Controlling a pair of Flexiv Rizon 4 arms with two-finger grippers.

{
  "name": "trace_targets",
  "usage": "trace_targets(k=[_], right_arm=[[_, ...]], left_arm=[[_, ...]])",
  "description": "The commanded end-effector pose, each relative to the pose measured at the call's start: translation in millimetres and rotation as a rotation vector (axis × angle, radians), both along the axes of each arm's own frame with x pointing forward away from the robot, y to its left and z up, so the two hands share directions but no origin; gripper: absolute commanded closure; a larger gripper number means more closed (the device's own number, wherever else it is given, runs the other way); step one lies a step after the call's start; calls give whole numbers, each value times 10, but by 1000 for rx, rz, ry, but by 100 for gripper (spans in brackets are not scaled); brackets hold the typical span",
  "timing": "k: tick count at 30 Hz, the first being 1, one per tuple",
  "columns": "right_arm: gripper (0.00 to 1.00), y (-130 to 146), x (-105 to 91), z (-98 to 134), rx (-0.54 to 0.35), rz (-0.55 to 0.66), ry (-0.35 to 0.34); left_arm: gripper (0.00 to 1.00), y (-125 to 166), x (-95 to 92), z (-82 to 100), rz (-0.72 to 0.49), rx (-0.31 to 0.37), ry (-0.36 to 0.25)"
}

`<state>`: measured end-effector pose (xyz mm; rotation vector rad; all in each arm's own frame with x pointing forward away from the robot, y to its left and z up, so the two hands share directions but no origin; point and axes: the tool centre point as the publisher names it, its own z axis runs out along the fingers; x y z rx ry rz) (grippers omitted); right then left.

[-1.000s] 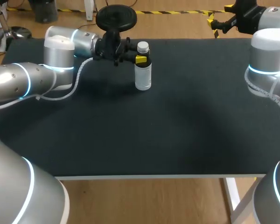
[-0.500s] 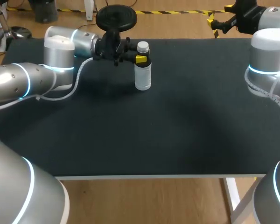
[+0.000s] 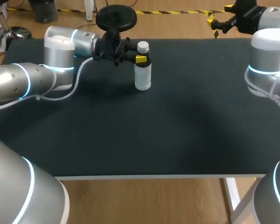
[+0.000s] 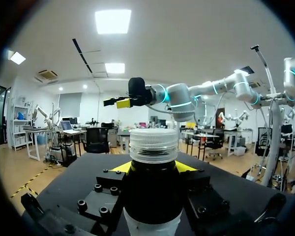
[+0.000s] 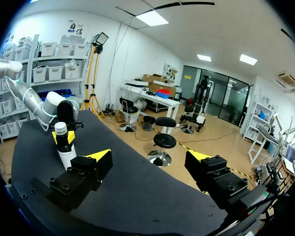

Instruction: Unscrew the bottle cap

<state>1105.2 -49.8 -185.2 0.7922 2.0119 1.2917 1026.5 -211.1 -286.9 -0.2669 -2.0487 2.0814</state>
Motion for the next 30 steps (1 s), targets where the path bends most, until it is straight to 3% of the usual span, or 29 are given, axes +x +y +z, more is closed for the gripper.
trace_targets(k=[1,13,23,30], right_arm=[[0,-2,-3,1,0,0,0],[0,-2,-3,1,0,0,0],[0,640,-267,113,140,67,-100],[0,955,-420,22,235,149,-144]], left_arm=[[100,2,-21,22,4,5,-1],[100,2,-21,22,4,5,-1],[100,2,-21,22,4,5,-1],[100,2,-21,22,4,5,-1]])
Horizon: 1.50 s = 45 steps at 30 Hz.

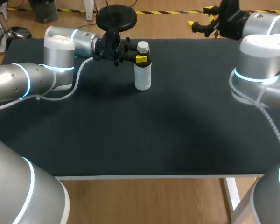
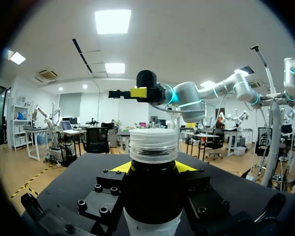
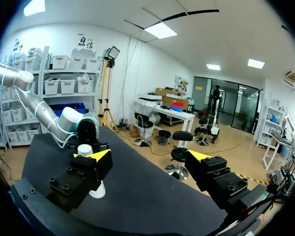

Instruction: Unscrew the bottle cap

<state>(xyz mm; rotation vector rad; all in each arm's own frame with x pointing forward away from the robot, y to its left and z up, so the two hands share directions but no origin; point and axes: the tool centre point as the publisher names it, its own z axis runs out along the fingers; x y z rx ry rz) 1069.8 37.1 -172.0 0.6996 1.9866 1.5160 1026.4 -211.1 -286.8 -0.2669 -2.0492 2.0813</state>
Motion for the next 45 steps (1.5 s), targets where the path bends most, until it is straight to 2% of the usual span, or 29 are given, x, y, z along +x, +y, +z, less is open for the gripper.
trace_targets(k=[1,11,32,37,45], right_arm=[[0,109,-80,-131,118,29,-97],[0,286,-205,-255,171,124,-106],[0,286,-205,-255,171,124,-106],[0,502,-268,-286,168,126,-109],[0,915,-445,-333,228,114,-111]], left_arm=[[100,2,-20,21,4,4,-1],[100,2,-20,21,4,4,-1],[100,2,-20,21,4,4,-1],[100,2,-20,21,4,4,-1],[100,2,-20,21,4,4,-1]])
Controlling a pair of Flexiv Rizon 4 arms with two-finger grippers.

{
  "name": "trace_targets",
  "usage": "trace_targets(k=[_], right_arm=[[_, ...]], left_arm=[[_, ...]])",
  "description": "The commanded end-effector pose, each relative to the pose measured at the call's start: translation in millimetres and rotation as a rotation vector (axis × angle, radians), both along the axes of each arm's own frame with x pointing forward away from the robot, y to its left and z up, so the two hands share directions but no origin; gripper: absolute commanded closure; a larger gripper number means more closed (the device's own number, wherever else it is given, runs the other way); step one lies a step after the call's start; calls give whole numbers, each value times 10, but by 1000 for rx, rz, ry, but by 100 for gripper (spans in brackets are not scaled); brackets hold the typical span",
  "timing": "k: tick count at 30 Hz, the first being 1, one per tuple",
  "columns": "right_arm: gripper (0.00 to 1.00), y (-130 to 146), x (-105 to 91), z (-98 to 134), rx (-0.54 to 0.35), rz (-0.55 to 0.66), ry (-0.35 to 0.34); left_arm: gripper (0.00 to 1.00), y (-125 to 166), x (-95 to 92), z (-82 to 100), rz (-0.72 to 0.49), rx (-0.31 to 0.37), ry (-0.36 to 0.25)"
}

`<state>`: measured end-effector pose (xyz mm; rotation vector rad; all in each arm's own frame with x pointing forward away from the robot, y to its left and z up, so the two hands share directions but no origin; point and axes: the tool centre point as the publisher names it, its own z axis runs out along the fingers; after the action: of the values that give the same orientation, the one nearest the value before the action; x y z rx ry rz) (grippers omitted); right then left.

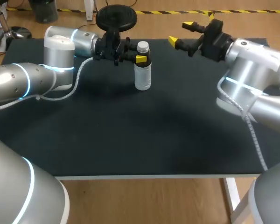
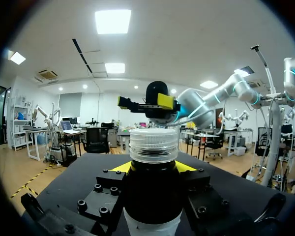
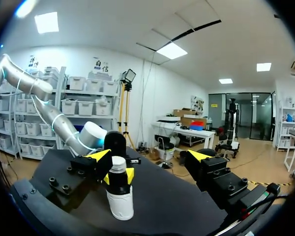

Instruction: Unscrew the bottle cap

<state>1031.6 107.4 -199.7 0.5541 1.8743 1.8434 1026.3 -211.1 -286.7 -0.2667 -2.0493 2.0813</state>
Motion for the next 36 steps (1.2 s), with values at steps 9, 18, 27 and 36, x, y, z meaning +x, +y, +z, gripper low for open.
trace_targets(k=[9,18,27,36], right_arm=[[0,584,-305,-89,21,-36,-11],[0,799,-375,-167,23,-21,23],[0,992,-323,-252,38,19,41],[0,1107,-250,-328,46,48,69]], left_arm=[[100,1,-19,20,4,4,-1],[100,1,-19,20,4,4,-1],[100,1,-19,20,4,4,-1],[100,1,-19,20,4,4,-1]])
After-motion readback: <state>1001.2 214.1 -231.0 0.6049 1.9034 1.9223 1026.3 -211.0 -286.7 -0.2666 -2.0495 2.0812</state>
